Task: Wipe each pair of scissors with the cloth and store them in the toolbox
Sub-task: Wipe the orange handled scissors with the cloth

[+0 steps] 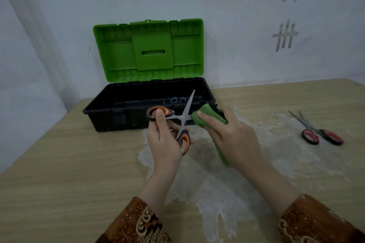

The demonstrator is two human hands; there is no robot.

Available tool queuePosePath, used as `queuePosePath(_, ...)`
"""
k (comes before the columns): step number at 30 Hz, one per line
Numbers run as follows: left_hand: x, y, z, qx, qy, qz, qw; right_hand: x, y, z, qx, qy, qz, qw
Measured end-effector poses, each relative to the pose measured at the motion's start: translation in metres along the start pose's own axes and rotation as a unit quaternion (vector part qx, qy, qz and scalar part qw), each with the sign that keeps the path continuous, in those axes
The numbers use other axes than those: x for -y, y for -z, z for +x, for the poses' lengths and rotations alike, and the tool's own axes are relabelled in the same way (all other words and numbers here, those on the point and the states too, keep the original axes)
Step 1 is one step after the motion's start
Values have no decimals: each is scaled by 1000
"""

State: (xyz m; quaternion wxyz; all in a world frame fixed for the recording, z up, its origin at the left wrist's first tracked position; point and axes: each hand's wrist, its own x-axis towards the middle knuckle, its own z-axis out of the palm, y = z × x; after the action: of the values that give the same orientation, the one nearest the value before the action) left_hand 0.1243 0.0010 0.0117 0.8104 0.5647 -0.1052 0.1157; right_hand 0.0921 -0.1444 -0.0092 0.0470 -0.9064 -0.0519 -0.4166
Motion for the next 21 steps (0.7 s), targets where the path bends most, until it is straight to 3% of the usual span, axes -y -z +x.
queuePosePath(5,5,2,5,-1,-17,32,999,-23,13,-1,-37,-69,25,997)
queuePosePath(8,9,-1,0,10,-26,52,998,-6,20,1,-61,15,75,995)
queuePosePath(11,12,-3,-2,11,-36,78,996,13,13,0,-27,131,45,990)
queuePosePath(16,14,-2,2,35,8,82,996,7,5,4,-27,54,3,998)
queuePosePath(21,9,2,5,36,12,77,996,7,7,-4,-1,158,40,987)
